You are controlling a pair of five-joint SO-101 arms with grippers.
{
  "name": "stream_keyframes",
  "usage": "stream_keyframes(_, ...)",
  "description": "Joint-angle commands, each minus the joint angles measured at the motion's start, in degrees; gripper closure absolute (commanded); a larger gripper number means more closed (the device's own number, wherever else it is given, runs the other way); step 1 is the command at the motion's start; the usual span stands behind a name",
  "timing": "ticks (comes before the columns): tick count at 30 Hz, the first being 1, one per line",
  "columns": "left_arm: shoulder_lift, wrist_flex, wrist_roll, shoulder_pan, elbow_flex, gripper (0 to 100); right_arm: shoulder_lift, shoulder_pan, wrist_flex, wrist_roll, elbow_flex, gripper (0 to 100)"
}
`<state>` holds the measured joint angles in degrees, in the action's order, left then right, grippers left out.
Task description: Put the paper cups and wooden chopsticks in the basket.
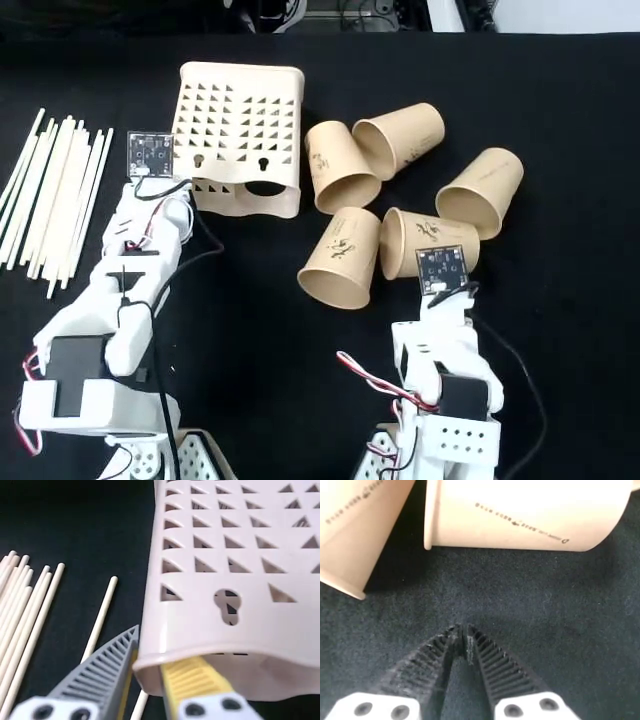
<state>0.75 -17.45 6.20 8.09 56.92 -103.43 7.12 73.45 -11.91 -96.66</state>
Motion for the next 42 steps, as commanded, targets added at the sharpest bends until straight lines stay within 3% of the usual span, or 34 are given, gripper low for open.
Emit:
stream_keyframes(1, 0.4, -1.2, 2.0, -0.7, -2.9, 97, -3.8, 0.3, 0.5, 0.0, 0.1, 98.5)
stream_keyframes(5, 3.2, 2.3, 1.8, -0.9, -2.9, 97, -3.8, 0.3, 0.5, 0.0, 0.1, 98.5)
stream_keyframes(8, 10.7, 15.0, 0.9, -1.2, -5.1, 97, -3.8, 0.3, 0.5, 0.0, 0.1, 98.5)
stream_keyframes(13, 26.1, 42.2, -7.2, -1.7, -14.1, 97, -3.8, 0.3, 0.5, 0.0, 0.1, 98.5)
stream_keyframes(19, 37.0, 60.1, -10.9, -6.0, -23.7, 97, -3.8, 0.3, 0.5, 0.0, 0.1, 98.5)
stream_keyframes(32, 38.6, 77.9, -19.2, -8.0, -36.7, 97, -3.8, 0.3, 0.5, 0.0, 0.1, 98.5)
stream_keyframes(39, 38.6, 82.5, -22.4, -8.1, -33.4, 96, -3.8, 0.3, 0.5, 0.0, 0.1, 98.5)
stream_keyframes(42, 38.6, 83.7, -23.1, -8.1, -30.8, 88, -3.8, 0.3, 0.5, 0.0, 0.1, 98.5)
